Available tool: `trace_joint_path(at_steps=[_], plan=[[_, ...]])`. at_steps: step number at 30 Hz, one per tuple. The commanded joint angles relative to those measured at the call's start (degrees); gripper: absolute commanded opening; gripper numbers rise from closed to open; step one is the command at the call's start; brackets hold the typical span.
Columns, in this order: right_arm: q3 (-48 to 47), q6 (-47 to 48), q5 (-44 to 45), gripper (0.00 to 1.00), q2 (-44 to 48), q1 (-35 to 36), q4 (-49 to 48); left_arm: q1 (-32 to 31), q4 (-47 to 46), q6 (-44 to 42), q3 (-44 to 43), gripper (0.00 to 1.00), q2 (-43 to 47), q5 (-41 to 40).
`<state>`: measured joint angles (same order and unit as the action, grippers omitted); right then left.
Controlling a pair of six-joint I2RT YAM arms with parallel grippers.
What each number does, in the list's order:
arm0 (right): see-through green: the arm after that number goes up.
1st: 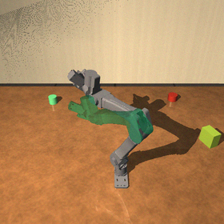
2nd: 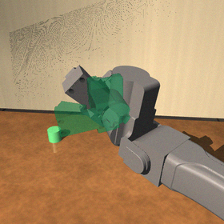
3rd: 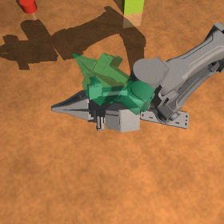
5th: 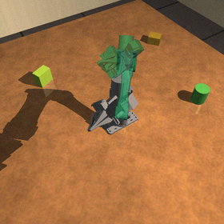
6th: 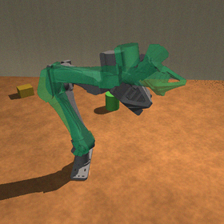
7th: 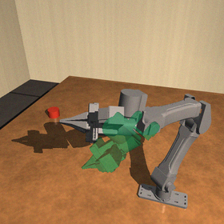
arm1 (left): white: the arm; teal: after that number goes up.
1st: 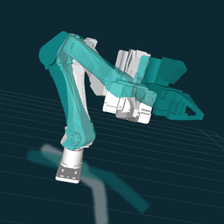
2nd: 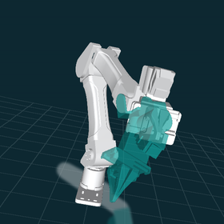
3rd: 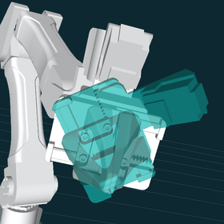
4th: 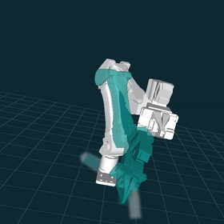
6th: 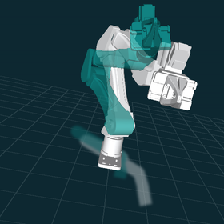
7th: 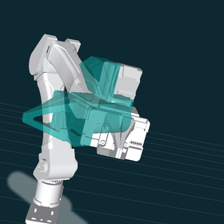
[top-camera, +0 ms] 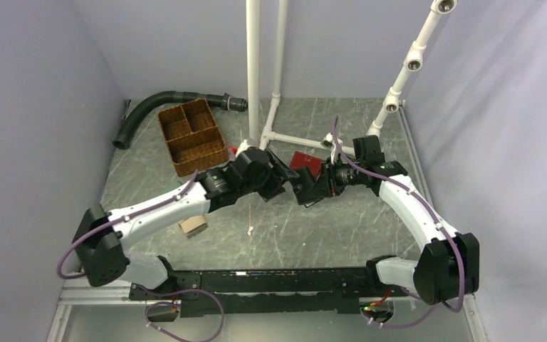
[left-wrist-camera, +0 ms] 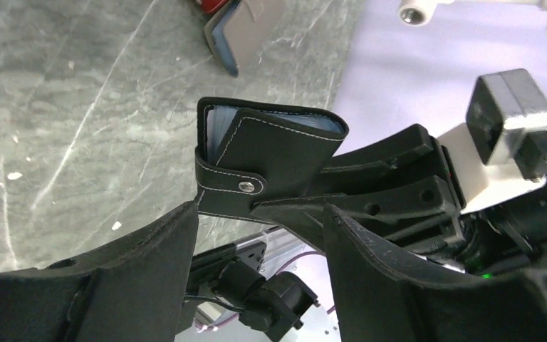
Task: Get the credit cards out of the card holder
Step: Open the card holder.
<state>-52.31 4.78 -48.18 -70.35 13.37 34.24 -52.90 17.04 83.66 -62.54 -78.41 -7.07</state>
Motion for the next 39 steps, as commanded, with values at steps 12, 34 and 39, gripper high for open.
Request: trace_joint_path(at_steps=[12,34,39], plan=[[0.97,-5.51,-0.05,0.00,1.89,1.08,-5.50,-3.44,10.65,4.97,-11.16,0.59,-11.41,-3.76],[0.89,-2.44,0.41,0.00,2.73,1.47,-4.32,-3.43,10.24,0.93,-9.04,0.00,-12.70,-6.92],[0.94,-1.20,1.62,0.00,3.44,1.39,-3.68,-3.22,10.64,0.60,-4.92,0.00,-9.48,-8.53]])
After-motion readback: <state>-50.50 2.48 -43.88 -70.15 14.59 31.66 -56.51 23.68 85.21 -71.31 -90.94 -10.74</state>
